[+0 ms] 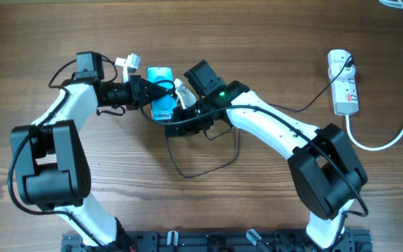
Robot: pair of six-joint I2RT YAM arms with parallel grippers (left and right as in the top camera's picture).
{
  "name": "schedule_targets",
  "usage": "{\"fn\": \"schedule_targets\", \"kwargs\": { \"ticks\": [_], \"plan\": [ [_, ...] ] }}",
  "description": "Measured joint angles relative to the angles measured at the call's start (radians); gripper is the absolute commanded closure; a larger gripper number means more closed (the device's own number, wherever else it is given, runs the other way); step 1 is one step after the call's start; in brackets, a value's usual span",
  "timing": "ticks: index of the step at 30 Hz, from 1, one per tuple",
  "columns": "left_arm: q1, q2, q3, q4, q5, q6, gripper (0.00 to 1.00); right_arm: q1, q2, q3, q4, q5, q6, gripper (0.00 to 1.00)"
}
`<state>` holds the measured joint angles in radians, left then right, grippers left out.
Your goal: Plug charger to phone and switch on socket
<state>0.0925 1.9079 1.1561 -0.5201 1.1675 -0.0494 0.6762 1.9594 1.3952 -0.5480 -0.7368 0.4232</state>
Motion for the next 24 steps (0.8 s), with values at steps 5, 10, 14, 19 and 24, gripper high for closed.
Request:
{"fn": "schedule_targets", "kwargs": {
  "ticks": [5,10,14,19,24],
  "plan": [
    [-0.006,0.000,0.005,0.001,0.000,0.004,0.96,-0.005,0.000,0.000,0.000,-0.005,0.003,0.83],
    [-0.016,0.001,-0.003,-0.008,-0.016,0.013,0.96,-0.029,-0.002,0.003,0.036,-0.014,0.014,0.33],
    [-0.022,0.005,-0.004,0.001,-0.048,0.024,0.96,-0.040,-0.002,0.003,0.025,-0.026,0.023,0.21],
    [-0.030,0.005,-0.021,-0.014,-0.016,0.021,0.96,-0.098,-0.007,0.012,-0.023,-0.010,0.000,0.15],
    [-0.034,0.005,-0.025,-0.011,0.001,0.013,0.96,-0.140,-0.037,0.021,-0.150,-0.010,-0.038,0.15]
  ]
}}
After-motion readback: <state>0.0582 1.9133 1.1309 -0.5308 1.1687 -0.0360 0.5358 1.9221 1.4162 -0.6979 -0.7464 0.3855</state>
